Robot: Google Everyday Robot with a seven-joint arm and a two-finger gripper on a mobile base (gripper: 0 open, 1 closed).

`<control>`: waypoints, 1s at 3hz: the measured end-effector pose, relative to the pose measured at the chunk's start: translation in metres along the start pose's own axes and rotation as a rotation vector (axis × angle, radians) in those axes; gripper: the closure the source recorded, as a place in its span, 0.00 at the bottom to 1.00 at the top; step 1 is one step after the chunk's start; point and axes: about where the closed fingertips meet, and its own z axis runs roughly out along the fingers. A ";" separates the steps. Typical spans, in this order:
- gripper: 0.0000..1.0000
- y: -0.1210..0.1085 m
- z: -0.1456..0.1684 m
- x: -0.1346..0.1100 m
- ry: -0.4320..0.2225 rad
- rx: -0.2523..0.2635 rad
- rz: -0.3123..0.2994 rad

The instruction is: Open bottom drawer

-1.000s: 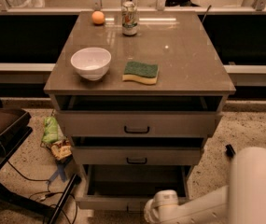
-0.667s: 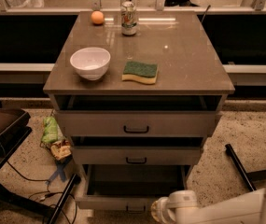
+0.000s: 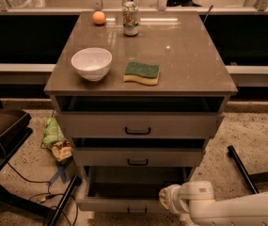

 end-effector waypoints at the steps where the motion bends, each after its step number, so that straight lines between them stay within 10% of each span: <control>1: 1.00 0.000 0.000 0.000 0.000 0.000 0.000; 3: 1.00 -0.040 0.067 0.021 -0.054 -0.027 -0.015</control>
Offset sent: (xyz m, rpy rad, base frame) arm 0.0849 0.0008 -0.0599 0.0753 0.0049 0.0493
